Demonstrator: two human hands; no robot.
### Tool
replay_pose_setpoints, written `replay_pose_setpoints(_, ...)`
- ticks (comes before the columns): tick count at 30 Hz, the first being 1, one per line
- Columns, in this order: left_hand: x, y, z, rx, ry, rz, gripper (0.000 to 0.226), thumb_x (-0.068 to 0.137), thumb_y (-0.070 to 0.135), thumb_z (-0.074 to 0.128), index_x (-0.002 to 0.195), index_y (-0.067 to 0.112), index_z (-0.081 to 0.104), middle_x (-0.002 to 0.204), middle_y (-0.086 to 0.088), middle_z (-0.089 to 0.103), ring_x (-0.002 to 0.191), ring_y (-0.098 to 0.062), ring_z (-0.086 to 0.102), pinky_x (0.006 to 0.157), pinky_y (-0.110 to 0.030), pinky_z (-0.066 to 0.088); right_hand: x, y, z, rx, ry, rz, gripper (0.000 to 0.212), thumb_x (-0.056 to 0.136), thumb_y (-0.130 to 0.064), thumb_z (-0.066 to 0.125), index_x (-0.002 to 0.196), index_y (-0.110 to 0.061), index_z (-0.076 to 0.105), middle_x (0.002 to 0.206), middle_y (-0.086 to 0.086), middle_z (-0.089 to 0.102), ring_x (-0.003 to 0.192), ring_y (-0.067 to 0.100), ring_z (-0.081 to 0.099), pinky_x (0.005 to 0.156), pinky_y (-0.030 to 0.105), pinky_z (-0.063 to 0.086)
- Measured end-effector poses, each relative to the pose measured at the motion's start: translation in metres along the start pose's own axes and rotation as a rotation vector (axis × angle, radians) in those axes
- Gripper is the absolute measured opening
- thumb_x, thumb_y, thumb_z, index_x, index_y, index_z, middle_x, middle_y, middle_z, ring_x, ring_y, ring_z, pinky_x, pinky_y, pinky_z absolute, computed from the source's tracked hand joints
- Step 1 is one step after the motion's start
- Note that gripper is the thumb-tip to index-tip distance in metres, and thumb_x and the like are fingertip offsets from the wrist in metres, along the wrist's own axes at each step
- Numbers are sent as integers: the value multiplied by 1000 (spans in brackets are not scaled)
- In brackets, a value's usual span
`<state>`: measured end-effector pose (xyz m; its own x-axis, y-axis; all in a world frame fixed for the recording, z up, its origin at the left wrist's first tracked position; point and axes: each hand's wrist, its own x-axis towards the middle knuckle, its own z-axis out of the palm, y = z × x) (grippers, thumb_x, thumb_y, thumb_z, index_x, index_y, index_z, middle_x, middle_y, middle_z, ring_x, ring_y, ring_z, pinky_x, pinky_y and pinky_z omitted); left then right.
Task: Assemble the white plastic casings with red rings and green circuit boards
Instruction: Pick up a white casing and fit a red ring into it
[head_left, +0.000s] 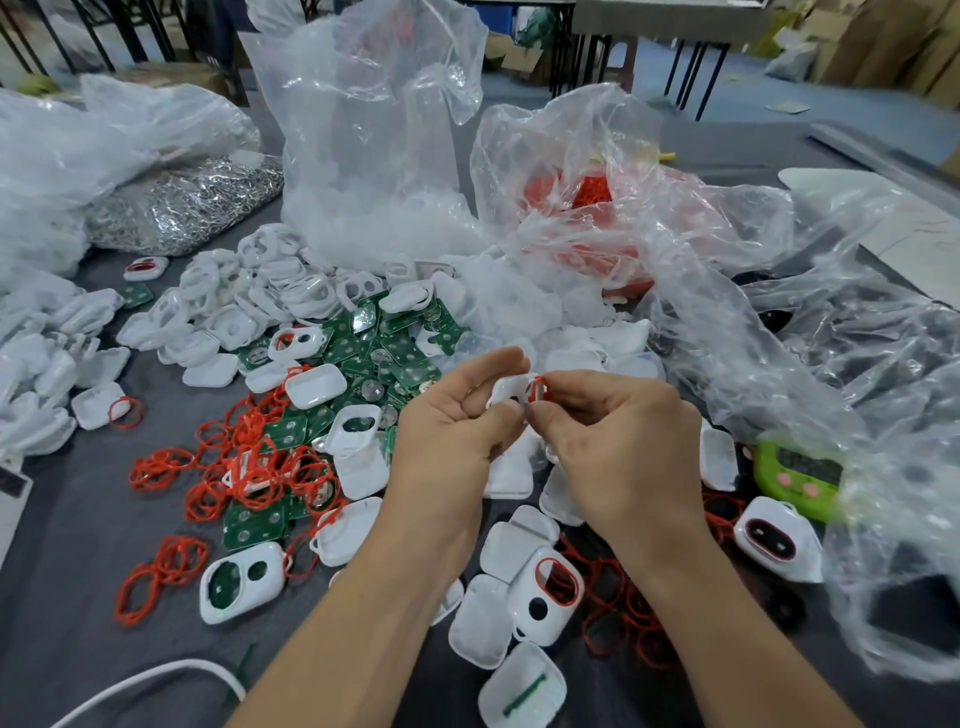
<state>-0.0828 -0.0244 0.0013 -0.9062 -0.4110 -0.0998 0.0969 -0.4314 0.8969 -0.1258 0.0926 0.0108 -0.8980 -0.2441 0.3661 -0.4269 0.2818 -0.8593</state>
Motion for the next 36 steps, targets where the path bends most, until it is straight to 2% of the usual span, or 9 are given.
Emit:
replay_pose_setpoints(3,-1,-2,0,-22,-17,13,40,93,-17,55,113,12,73,98,-12,79,94,-25,72,84,-30,60,-2,-7,2,-41,10,-47,54,85,-18,84,100,-63,57,65,-46,60,68,-13,68,61,1,48)
replay_pose_setpoints(10,-4,-4,0,-22,-20,69,42,92,-19,55,115,11,74,100,-14,79,95,-19,74,82,-23,58,-4,-7,5,-108,72,-74,54,90,-21,80,102,-67,52,64,-39,64,68,4,72,59,18,56)
replay_pose_setpoints(15,-6,-5,2,5,-46,69,43,91,-18,56,116,12,74,102,-13,79,99,-16,75,81,-18,56,-6,-1,6,-193,115,-67,12,92,-23,76,93,-35,79,70,-9,73,56,16,67,57,28,50)
replay_pose_setpoints(21,-5,-3,-1,29,-157,-17,55,91,-21,51,126,18,67,100,-5,79,96,-11,73,79,-17,55,-6,-2,5,-222,118,-44,14,92,-25,74,98,-38,75,68,-3,73,60,18,67,61,37,54)
replay_pose_setpoints(26,-7,3,-1,98,-215,-32,44,82,4,59,113,29,78,112,-1,78,107,-10,73,81,-15,55,-10,-5,8,-309,159,-160,9,88,-17,75,93,-24,78,69,-3,73,61,16,66,61,36,53)
replay_pose_setpoints(31,-5,6,-4,289,-158,39,28,91,32,64,114,41,77,115,13,76,113,1,68,97,-25,48,-12,-7,10,-378,230,-317,17,86,-8,75,101,-14,80,87,1,79,74,19,73,69,32,56)
replay_pose_setpoints(33,-3,9,-7,353,-150,87,18,95,31,68,107,36,80,111,3,78,113,-14,71,101,-39,52,-13,-8,13,-385,246,-375,21,85,-6,71,103,-11,81,94,2,80,80,18,75,74,24,52)
replay_pose_setpoints(34,-3,11,-8,370,-146,106,14,95,31,70,102,32,82,106,-2,79,108,-19,73,99,-42,54,-14,-8,14,-393,247,-400,21,85,-5,71,103,-11,81,95,2,80,81,19,76,75,24,52)
replay_pose_setpoints(36,-2,15,-12,380,-149,131,13,92,29,72,91,23,83,82,3,78,80,-6,71,79,-24,54,-15,-9,16,-419,251,-456,22,83,-4,72,103,-11,80,95,1,80,82,21,76,76,23,52)
